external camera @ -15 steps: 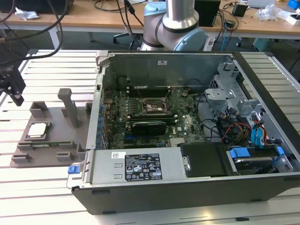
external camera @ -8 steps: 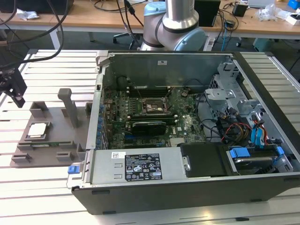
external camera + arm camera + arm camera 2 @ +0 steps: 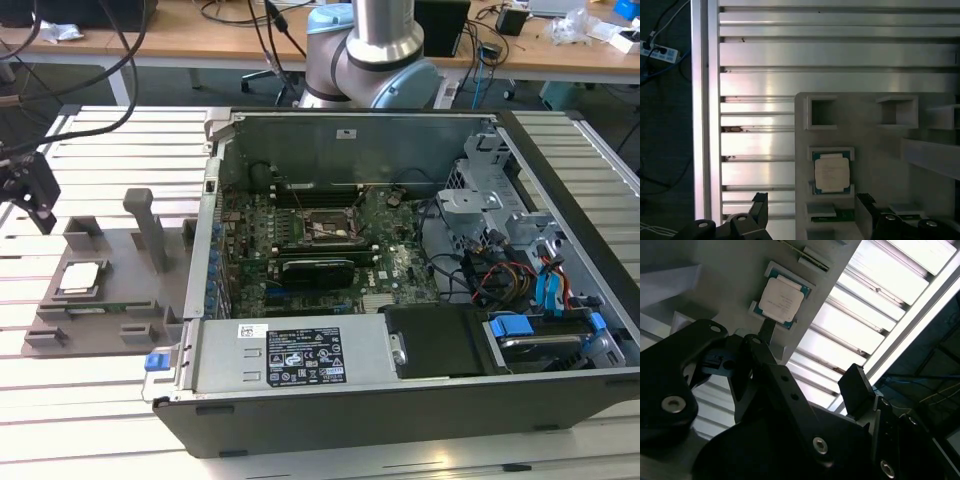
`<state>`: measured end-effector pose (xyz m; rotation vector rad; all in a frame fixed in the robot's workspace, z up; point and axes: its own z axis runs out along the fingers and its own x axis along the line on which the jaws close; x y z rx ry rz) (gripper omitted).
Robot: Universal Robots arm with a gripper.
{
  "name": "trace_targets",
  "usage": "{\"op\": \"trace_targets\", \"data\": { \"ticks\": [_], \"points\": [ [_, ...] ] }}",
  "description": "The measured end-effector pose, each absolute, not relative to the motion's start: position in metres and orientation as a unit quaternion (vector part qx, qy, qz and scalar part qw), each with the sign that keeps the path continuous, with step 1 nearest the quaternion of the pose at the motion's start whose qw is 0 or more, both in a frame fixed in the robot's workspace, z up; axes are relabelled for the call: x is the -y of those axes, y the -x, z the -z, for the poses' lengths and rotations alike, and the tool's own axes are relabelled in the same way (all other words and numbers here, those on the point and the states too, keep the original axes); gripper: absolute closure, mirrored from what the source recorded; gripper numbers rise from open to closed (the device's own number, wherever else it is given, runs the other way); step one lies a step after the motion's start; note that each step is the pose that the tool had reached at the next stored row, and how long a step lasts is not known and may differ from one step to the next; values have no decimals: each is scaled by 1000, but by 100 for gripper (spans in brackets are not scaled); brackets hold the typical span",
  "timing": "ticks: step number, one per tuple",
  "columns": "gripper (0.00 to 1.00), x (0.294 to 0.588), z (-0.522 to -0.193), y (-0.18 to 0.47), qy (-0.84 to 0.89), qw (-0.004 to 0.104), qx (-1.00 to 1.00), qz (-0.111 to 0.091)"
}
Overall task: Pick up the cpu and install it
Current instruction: 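Pick up the cpu and move it towards the insertion slot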
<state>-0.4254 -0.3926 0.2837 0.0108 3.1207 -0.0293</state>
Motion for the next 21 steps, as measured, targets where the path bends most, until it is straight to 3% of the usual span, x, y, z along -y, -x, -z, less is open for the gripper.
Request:
{"op": "trace_targets", "data": {
  "ticks": [21],
  "points": [
    [22, 393, -265, 413, -3, 10, -1000, 9]
  ]
}}
